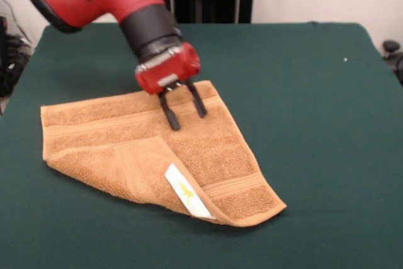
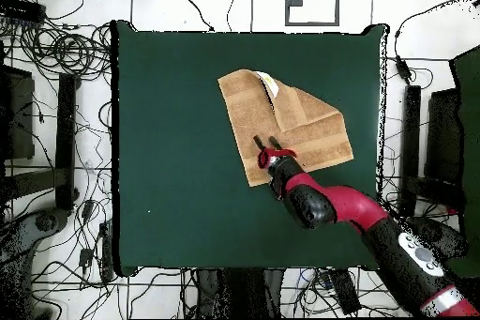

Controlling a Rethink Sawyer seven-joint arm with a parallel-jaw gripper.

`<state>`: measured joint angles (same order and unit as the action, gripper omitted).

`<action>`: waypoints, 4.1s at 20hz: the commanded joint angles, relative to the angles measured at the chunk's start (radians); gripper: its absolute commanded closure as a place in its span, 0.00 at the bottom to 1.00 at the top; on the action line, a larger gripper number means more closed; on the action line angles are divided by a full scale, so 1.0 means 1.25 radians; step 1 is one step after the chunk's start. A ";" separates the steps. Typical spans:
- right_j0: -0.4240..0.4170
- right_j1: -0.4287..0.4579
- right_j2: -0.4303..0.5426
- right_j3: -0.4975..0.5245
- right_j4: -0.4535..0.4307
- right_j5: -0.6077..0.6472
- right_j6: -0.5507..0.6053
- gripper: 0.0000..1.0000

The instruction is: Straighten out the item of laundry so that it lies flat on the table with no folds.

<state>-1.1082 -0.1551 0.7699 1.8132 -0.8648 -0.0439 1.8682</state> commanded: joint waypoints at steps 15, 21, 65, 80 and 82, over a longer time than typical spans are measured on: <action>0.749 -0.132 -0.740 -0.043 0.731 -0.599 -0.025 0.00; 0.763 -0.135 -0.745 -0.074 0.718 -0.427 0.006 0.00; 0.844 0.084 -0.888 -0.345 0.521 -0.599 0.123 0.00; 0.753 0.116 -0.682 -0.537 -0.002 -0.430 0.350 0.00; 0.745 0.111 -0.662 -0.545 -0.054 -0.412 0.383 0.00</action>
<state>-0.1995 -0.0630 -0.3392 1.2399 -0.7060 -0.8360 1.9106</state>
